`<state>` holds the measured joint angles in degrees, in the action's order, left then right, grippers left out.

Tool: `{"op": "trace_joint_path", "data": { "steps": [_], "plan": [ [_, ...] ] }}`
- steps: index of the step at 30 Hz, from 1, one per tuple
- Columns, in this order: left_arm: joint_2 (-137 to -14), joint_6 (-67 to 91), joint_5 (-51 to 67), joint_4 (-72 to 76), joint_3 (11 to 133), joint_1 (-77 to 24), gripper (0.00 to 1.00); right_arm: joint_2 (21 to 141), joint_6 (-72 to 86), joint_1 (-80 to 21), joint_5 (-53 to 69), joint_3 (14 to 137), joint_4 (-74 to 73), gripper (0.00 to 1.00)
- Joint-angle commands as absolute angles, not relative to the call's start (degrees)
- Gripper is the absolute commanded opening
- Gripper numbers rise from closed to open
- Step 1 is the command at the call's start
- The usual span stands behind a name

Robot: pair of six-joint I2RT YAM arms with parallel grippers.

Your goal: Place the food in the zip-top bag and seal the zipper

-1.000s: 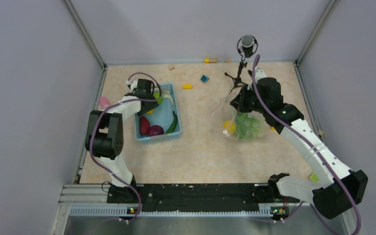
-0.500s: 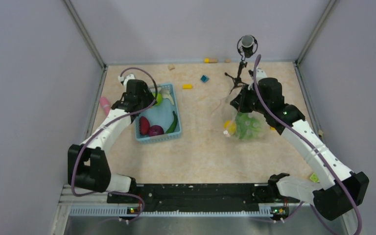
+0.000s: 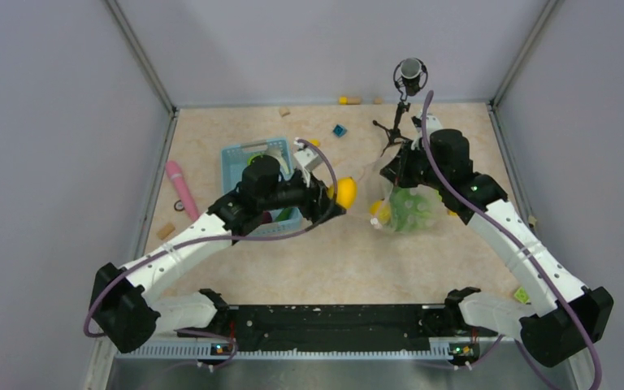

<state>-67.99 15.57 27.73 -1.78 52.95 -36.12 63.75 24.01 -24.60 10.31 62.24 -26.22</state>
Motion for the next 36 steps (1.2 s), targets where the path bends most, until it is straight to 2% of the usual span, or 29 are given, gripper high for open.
{"op": "trace_joint_path", "data": {
  "steps": [1, 4, 9, 14, 19, 24, 28, 32, 34, 36],
  "plan": [
    [-69.3, 4.5, 37.3, 6.4, 55.5, -42.4, 0.24, 61.5, 23.7, -25.0, 12.4, 62.6, -24.0, 0.0],
    [-73.9, 6.2, 35.2, 7.0, 59.5, -43.6, 0.24, 61.5, 23.7, -25.0, 15.1, 62.5, -23.5, 0.0],
    [-82.0, 8.8, 28.8, 2.3, 67.3, -43.7, 0.16, 61.7, 23.4, -25.0, 20.4, 62.5, -22.8, 0.0],
    [-85.8, 9.5, 24.7, 0.3, 69.5, -43.8, 0.16, 61.0, 23.9, -25.0, 22.6, 62.2, -21.7, 0.0],
    [-87.9, 9.9, 24.1, -2.2, 70.4, -44.0, 0.2, 59.1, 25.9, -25.0, 23.0, 60.8, -19.2, 0.0],
    [-90.4, 8.5, 24.9, -6.5, 72.2, -45.6, 0.33, 56.9, 26.8, -25.0, 22.8, 59.6, -16.8, 0.0],
    [-90.5, 6.3, 24.9, -9.0, 73.2, -47.1, 0.38, 56.1, 27.6, -25.0, 21.1, 58.8, -16.0, 0.0],
    [-89.5, 5.6, 23.6, -8.9, 72.4, -48.1, 0.48, 56.3, 28.2, -25.0, 21.0, 58.9, -16.0, 0.0],
    [-89.1, 6.2, 22.7, -9.1, 72.5, -48.2, 0.62, 56.3, 28.3, -24.9, 20.8, 58.9, -16.0, 0.0],
    [-88.3, 6.6, 22.3, -9.1, 72.2, -48.2, 0.82, 56.3, 28.2, -25.0, 20.7, 58.8, -16.0, 0.0]
  ]
}}
